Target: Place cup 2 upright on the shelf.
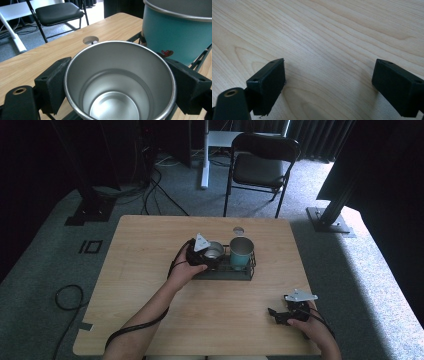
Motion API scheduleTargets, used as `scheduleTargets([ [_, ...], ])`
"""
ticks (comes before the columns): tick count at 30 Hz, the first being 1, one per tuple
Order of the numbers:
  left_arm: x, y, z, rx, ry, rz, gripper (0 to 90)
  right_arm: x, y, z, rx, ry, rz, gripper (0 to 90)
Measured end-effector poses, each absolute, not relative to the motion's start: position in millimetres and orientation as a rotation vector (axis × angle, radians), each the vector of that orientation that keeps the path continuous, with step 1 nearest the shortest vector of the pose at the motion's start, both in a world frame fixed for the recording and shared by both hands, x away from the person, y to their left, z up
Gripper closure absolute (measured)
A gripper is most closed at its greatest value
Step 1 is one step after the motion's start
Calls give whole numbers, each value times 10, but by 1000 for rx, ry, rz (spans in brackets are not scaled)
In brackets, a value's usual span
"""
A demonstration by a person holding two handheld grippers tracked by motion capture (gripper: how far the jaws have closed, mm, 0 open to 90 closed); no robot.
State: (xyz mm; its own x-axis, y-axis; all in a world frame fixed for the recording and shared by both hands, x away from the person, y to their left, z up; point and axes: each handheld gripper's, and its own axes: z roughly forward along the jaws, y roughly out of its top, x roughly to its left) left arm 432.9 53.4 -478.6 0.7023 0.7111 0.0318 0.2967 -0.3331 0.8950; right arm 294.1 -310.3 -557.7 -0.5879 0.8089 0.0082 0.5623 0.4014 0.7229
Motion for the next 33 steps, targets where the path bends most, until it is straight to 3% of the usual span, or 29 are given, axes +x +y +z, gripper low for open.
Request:
scheduleTargets([
  [10,4322,562,-4699,1924,781,523,27,2941,-3103,-5577,1187,2319,997,111],
  [33,4138,720,-4526,1903,768,505,27,2941,-3102,-5577,1186,2319,997,111],
])
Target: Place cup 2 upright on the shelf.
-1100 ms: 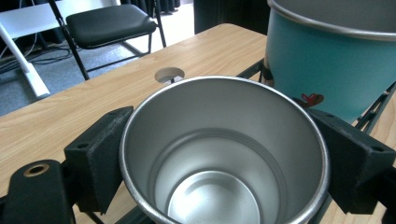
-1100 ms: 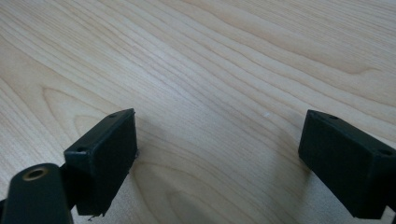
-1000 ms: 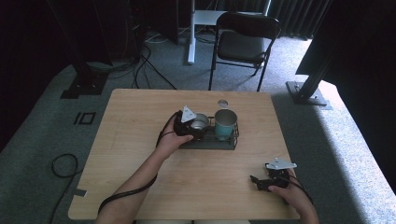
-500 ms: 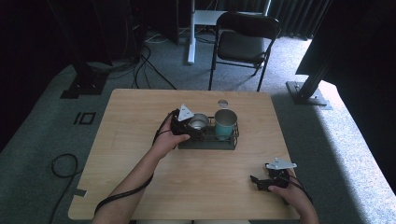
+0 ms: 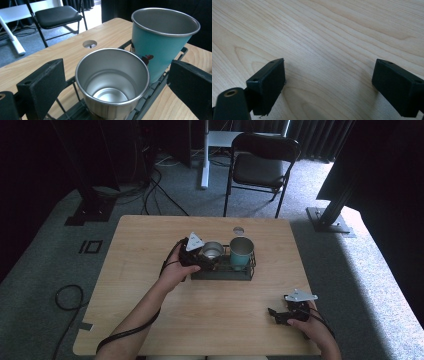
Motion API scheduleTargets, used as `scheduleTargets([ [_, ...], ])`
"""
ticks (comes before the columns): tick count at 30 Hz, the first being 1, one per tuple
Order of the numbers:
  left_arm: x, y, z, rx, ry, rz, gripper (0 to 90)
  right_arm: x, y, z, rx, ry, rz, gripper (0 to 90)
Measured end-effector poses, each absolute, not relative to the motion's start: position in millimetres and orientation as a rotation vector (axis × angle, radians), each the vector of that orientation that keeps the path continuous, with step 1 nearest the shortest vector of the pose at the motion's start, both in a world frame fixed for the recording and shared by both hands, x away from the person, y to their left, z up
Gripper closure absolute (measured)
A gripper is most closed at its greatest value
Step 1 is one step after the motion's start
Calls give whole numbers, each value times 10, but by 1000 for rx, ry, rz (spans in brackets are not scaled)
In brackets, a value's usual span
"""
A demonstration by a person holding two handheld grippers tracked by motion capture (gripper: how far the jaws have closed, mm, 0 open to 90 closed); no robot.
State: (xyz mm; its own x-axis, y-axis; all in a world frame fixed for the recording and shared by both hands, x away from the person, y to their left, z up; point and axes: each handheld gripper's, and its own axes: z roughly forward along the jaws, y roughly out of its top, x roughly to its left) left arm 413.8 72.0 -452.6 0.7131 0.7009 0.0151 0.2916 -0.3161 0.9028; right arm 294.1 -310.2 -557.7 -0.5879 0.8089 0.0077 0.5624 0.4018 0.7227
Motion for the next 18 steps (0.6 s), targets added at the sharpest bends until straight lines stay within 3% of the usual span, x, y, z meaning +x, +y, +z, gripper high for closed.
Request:
scheduleTargets([
  [18,4064,972,-4524,1886,821,537,27,2941,-3102,-5577,1186,2319,997,110],
])
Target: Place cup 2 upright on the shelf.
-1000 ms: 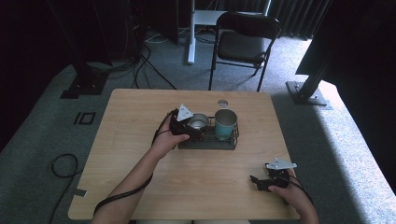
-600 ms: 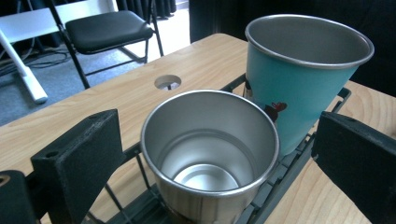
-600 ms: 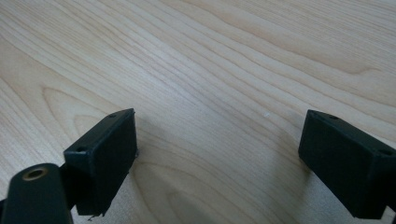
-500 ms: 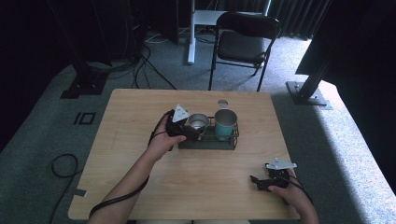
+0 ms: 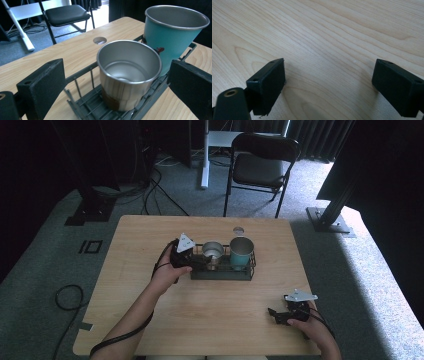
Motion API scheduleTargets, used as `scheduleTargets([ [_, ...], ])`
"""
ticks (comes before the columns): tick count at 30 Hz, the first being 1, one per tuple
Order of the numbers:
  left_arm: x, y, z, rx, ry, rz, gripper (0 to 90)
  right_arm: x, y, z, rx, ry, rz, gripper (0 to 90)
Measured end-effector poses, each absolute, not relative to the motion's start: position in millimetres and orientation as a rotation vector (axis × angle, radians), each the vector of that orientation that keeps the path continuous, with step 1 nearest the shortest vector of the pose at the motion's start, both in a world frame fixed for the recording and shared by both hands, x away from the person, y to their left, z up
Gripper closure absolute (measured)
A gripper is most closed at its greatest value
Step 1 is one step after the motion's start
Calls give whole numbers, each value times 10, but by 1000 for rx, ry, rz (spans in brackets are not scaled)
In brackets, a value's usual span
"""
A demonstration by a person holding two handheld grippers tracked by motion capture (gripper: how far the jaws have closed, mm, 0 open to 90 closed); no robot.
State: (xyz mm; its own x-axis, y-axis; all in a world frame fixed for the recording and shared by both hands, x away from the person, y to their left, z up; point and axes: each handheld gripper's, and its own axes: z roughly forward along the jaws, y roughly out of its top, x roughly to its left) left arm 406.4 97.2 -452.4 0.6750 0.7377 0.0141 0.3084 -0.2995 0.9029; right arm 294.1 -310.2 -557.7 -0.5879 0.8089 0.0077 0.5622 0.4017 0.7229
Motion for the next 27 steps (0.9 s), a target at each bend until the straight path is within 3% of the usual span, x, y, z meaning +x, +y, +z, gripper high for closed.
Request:
scheduleTargets([
  [27,3889,1398,-4642,1883,900,573,27,2941,-3102,-5577,1187,2319,997,111],
])
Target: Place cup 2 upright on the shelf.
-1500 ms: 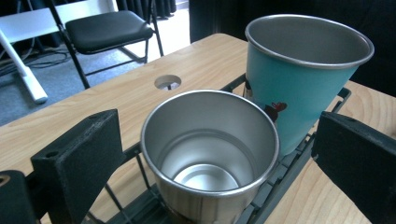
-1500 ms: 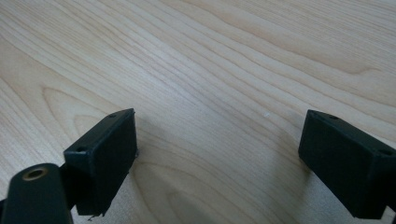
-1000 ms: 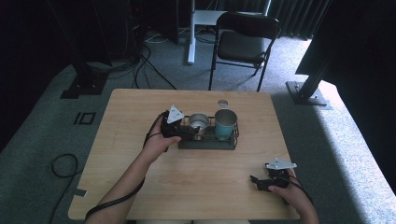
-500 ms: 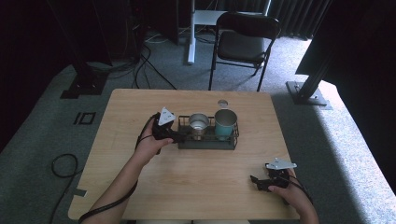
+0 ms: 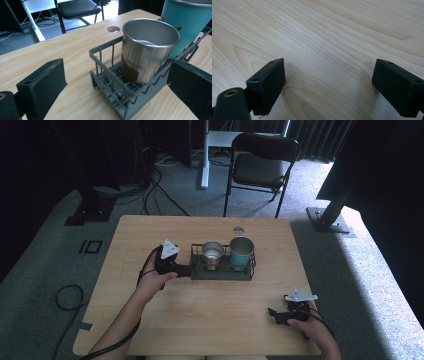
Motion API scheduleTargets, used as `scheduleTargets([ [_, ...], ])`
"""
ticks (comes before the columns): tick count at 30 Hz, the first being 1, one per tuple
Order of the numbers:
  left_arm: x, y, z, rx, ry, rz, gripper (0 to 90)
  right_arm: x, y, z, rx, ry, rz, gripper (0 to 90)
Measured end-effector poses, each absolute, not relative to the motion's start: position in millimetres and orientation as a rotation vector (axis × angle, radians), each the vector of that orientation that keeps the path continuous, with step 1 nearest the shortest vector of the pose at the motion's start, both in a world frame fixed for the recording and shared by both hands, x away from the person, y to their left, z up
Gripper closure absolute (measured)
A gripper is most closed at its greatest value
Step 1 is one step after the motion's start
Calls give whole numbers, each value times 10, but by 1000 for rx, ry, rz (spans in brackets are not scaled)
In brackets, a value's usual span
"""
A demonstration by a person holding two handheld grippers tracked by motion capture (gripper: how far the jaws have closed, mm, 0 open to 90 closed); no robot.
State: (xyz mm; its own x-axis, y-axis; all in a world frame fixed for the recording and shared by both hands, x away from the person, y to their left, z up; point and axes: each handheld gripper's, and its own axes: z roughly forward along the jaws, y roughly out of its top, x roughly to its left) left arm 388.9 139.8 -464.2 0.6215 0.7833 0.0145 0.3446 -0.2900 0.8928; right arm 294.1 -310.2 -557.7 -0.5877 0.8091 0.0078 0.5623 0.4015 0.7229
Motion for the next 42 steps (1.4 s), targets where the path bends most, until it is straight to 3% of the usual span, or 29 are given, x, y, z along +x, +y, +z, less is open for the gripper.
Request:
scheduleTargets([
  [42,3315,2296,-5246,1848,1198,620,27,2941,-3101,-5578,1184,2319,997,111],
])
